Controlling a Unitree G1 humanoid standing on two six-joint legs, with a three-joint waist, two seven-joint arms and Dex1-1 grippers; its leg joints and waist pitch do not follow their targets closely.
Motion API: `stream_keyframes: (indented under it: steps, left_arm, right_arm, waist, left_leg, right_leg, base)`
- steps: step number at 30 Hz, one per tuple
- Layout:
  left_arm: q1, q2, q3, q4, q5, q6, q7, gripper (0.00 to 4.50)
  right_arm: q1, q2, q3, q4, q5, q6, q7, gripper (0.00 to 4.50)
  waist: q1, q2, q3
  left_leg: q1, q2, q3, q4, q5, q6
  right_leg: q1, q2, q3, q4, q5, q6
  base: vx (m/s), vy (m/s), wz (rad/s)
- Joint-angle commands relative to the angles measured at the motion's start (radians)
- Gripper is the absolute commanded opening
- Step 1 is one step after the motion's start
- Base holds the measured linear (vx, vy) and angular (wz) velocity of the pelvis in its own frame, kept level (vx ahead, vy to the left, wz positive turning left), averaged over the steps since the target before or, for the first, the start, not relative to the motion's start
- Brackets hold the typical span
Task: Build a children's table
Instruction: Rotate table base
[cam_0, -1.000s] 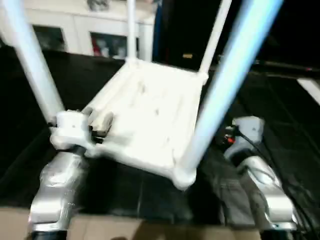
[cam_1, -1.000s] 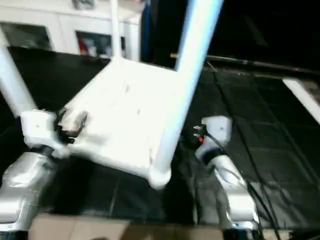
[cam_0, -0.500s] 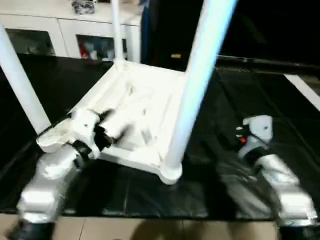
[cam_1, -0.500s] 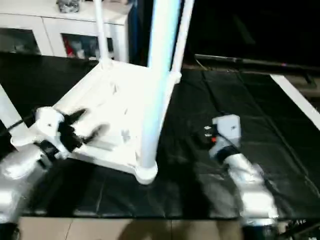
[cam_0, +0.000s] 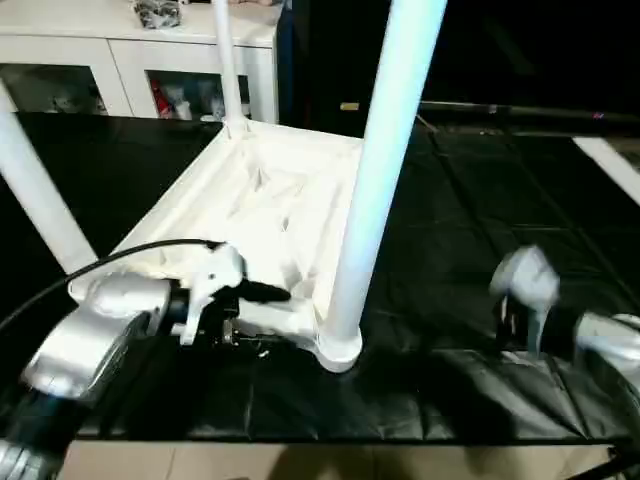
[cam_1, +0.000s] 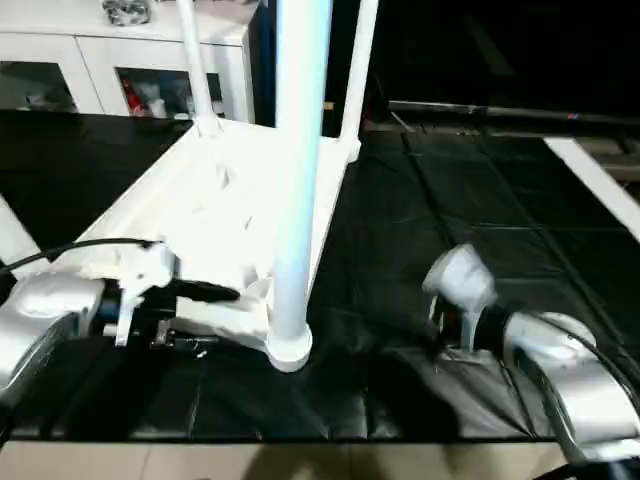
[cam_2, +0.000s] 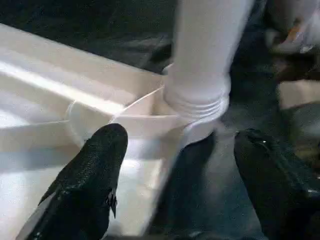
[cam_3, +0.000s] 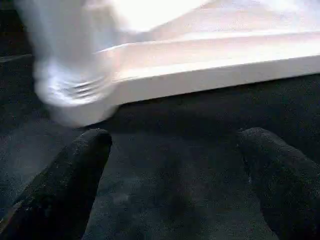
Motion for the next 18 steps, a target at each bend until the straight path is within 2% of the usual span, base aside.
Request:
stream_keyframes:
  steps: [1, 2, 3, 5, 6, 9, 10, 11, 13, 18]
  left_arm:
    - [-0.06, -0.002, -0.041, 0.104, 0.066, -0.049, -0.027, 3.43]
    - [-0.083, -0.007, -0.054, 0.141, 0.082, -0.066, -0.038, 3.43]
    - [-0.088, -0.008, -0.057, 0.15, 0.085, -0.07, -0.041, 3.19]
    - [-0.119, -0.019, -0.071, 0.201, 0.098, -0.081, -0.058, 3.09]
    - [-0.132, -0.025, -0.077, 0.227, 0.104, -0.091, -0.073, 3.09]
    - [-0.151, -0.031, -0.097, 0.263, 0.114, -0.093, -0.109, 2.82]
    - [-0.162, -0.035, -0.11, 0.289, 0.125, -0.102, -0.127, 2.73]
    - [-0.168, -0.041, -0.113, 0.31, 0.134, -0.119, -0.125, 2.69]
    - [-0.182, -0.062, -0.114, 0.36, 0.15, -0.153, -0.11, 2.61]
    - [-0.206, -0.11, -0.11, 0.442, 0.175, -0.217, -0.072, 2.12]
  right_arm:
    - [-0.012, -0.026, 0.028, -0.046, 0.033, 0.032, 0.077, 4.5]
    - [-0.021, -0.029, 0.039, -0.054, 0.04, 0.042, 0.095, 4.5]
    - [-0.023, -0.029, 0.042, -0.055, 0.041, 0.043, 0.1, 4.5]
    - [-0.042, -0.031, 0.059, -0.054, 0.04, 0.047, 0.115, 4.5]
    - [-0.051, -0.031, 0.069, -0.053, 0.039, 0.048, 0.123, 4.5]
    - [-0.068, -0.034, 0.081, -0.048, 0.035, 0.049, 0.135, 4.5]
    - [-0.076, -0.035, 0.084, -0.043, 0.033, 0.05, 0.143, 4.5]
    - [-0.079, -0.034, 0.084, -0.039, 0.031, 0.049, 0.146, 4.5]
    - [-0.083, -0.033, 0.091, -0.041, 0.027, 0.05, 0.152, 4.5]
    - [-0.08, -0.029, 0.105, -0.042, 0.023, 0.048, 0.155, 4.5]
  waist:
    - [0.008, 0.003, -0.057]
    - [0.008, 0.004, -0.056]
    - [0.008, 0.005, -0.056]
    - [0.007, 0.003, -0.055]
    - [0.005, 0.005, -0.054]
    - [0.007, 0.001, -0.054]
    - [0.007, -0.004, -0.055]
    - [0.008, 0.0, -0.056]
    - [0.007, -0.005, -0.055]
    - [0.013, -0.004, -0.057]
  left_leg:
    - [-0.006, 0.045, -0.009, -0.088, -0.155, 0.053]
    - [-0.006, 0.045, -0.009, -0.09, -0.158, 0.054]
    - [-0.005, 0.047, -0.01, -0.09, -0.163, 0.047]
    - [-0.004, 0.051, -0.01, -0.093, -0.171, 0.036]
    - [-0.002, 0.05, -0.008, -0.093, -0.179, 0.031]
    - [0.0, 0.053, -0.007, -0.094, -0.191, 0.024]
    - [0.0, 0.053, -0.007, -0.095, -0.187, 0.026]
    - [0.001, 0.054, -0.007, -0.093, -0.179, 0.027]
    - [-0.001, 0.053, -0.005, -0.093, -0.176, 0.029]
    - [-0.001, 0.056, -0.005, -0.092, -0.164, 0.031]
  right_leg:
    - [0.055, -0.055, 0.031, -0.07, -0.174, -0.252]
    - [0.054, -0.054, 0.031, -0.072, -0.189, -0.251]
    - [0.055, -0.056, 0.031, -0.072, -0.214, -0.249]
    - [0.052, -0.058, 0.031, -0.074, -0.235, -0.251]
    - [0.049, -0.056, 0.031, -0.075, -0.245, -0.252]
    - [0.048, -0.06, 0.033, -0.074, -0.258, -0.252]
    - [0.048, -0.059, 0.033, -0.076, -0.258, -0.25]
    - [0.047, -0.06, 0.033, -0.073, -0.245, -0.252]
    - [0.048, -0.06, 0.033, -0.076, -0.238, -0.253]
    - [0.05, -0.063, 0.033, -0.074, -0.231, -0.251]
  base:
    - [0.0, 0.0, 0.0]
    - [0.0, 0.0, 0.0]
    - [0.0, 0.0, 0.0]
    - [0.0, 0.0, 0.0]
    - [0.0, 0.0, 0.0]
    - [0.0, 0.0, 0.0]
    - [0.0, 0.0, 0.0]
    - [0.0, 0.0, 0.0]
    - [0.0, 0.0, 0.0]
    - [0.0, 0.0, 0.0]
